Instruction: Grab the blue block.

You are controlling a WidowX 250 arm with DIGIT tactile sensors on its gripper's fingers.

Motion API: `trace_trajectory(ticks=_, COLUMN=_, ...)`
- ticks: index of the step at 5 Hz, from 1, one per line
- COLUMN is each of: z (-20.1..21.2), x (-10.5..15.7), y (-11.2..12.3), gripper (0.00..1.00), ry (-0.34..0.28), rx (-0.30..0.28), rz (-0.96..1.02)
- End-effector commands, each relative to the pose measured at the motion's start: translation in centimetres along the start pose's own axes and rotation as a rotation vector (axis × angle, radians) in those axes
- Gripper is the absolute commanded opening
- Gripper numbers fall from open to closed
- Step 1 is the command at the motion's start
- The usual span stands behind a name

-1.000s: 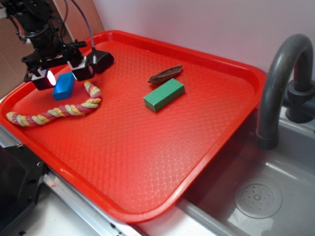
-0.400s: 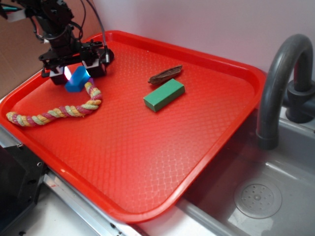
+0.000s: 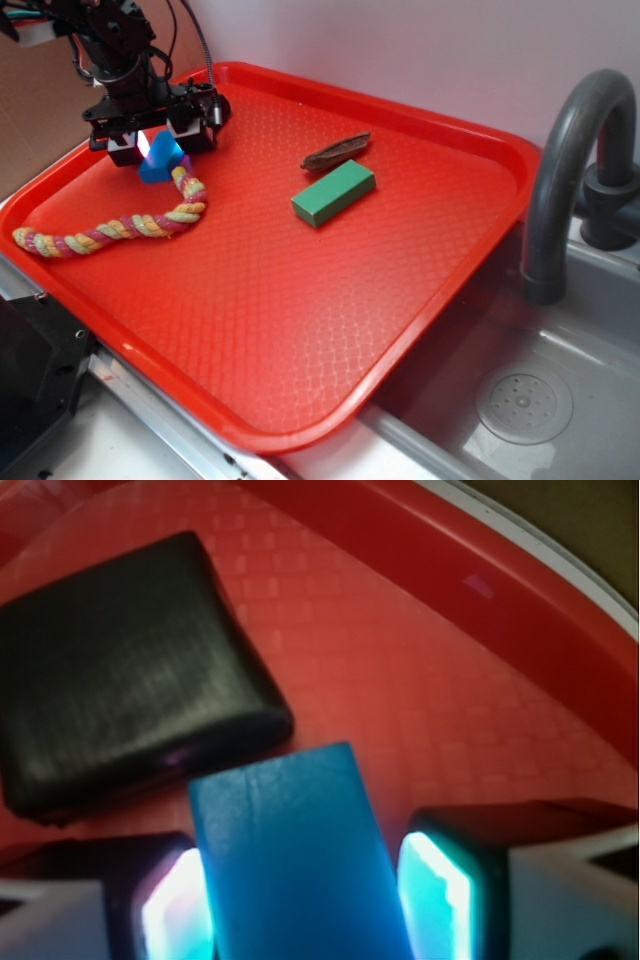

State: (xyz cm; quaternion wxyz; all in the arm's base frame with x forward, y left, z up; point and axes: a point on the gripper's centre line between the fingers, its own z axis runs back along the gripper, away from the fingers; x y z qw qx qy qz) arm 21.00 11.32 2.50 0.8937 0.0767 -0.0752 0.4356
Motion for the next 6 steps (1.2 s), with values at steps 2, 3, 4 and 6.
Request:
trace_trajectory(ticks=2, z=14.6, x=1.0, y=1.9, gripper=0.0, ry=-0.088, rx=-0.312, rz=-0.087)
trace_trajectory(ticks=3, z=19.9, x=-0.5, y=1.8, gripper=0.0, ry=-0.079, rx=-0.432, rz=-0.249)
trace_trajectory(ticks=4, z=25.3, x=-1.4, y=1.3, gripper=0.0, ry=0.008, rx=-0.547, rz=-0.422)
trace_trajectory(ticks=6, z=27.0, x=0.3, y=-0.6, gripper=0.0, ry=0.133, rx=-0.55, rz=-0.622)
